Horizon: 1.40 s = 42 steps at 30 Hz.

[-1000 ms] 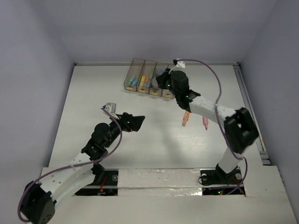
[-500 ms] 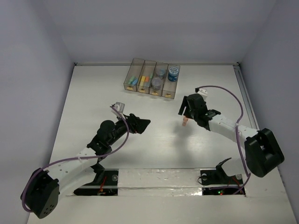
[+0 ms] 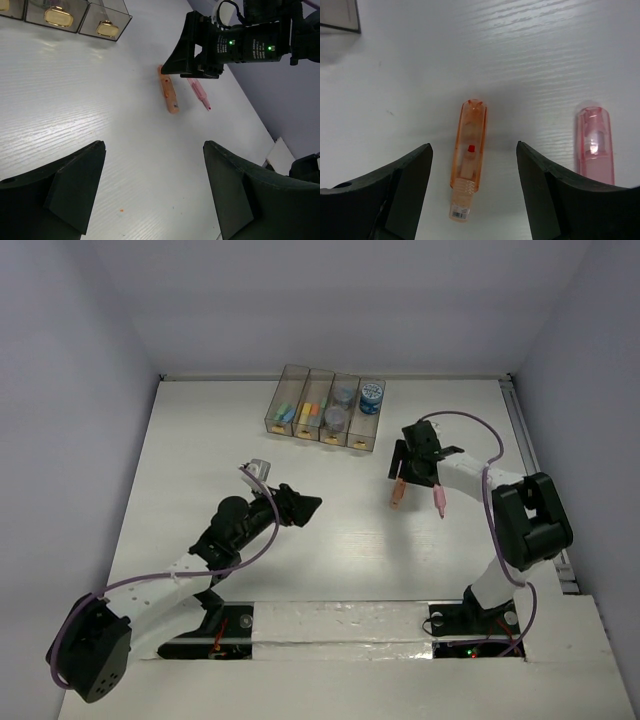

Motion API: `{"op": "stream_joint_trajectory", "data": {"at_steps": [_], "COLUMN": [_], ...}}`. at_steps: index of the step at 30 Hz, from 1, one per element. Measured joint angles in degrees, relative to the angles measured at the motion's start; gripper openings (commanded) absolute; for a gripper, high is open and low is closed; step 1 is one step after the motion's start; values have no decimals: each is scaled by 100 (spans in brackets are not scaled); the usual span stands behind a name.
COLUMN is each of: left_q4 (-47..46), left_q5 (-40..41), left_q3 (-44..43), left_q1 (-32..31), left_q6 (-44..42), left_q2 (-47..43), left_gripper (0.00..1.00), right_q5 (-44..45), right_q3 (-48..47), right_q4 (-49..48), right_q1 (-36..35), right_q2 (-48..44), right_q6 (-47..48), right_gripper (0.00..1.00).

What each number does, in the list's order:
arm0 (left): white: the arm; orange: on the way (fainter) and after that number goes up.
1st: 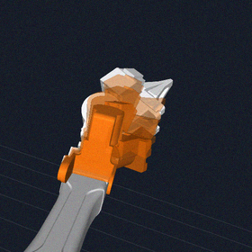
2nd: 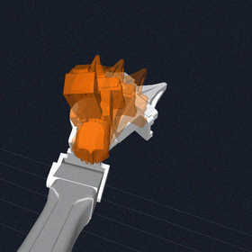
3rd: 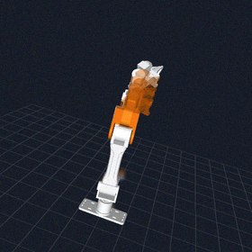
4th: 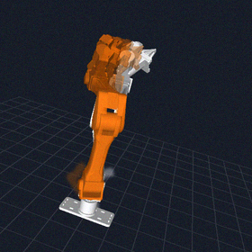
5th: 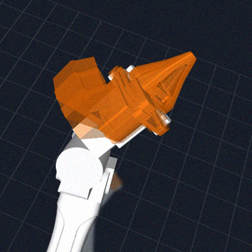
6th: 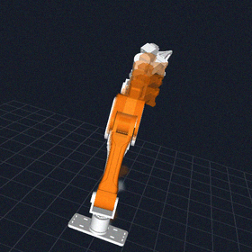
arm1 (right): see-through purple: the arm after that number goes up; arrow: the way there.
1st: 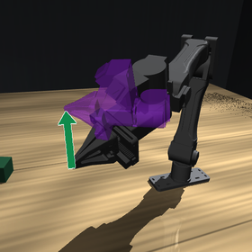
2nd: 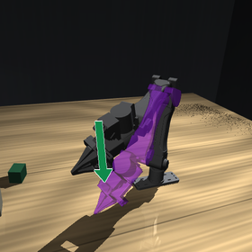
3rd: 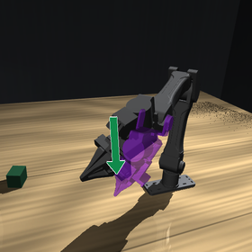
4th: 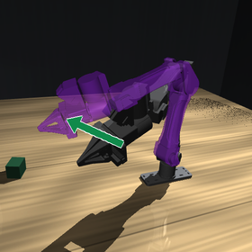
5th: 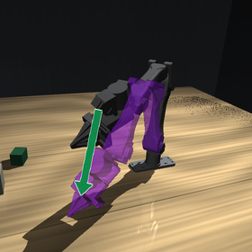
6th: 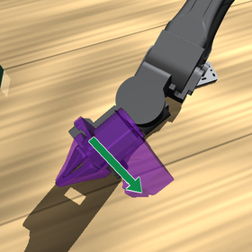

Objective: Sort the stationery into containers
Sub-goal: Pick up the pen from the center of the board.

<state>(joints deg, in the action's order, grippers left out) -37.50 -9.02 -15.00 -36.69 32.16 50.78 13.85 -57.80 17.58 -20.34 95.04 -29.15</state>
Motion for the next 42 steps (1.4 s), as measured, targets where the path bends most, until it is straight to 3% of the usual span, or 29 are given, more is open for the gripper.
{"op": "stream_joint_trajectory", "data": {"at_steps": [9, 16, 20, 32, 42], "left_q4": [-90, -87, -136, -693, -874], "left_q5": [-181, -400, -448, -590, -195], "left_q3": [-2, -42, -155, -369, -551], "left_q1": [0, -42, -133, -581, -710], "left_q6": [-20, -20, -22, 142, 321], "left_q2": [503, 1027, 1167, 2142, 2234], "left_gripper": [73, 67, 65, 61, 62], "right_q5": [-334, -356, -380, -758, -1176], "right_q3": [-107, -109, -46, 890, 890], "right_q4": [39, 0, -125, -1545, -2409], "right_q1": [0, 0, 0, -269, -804], "right_q2": [446, 476, 455, -1331, -1488], "right_q6": [105, 70, 37, -535, -981], "right_gripper": [51, 15, 8, 5, 5]}}
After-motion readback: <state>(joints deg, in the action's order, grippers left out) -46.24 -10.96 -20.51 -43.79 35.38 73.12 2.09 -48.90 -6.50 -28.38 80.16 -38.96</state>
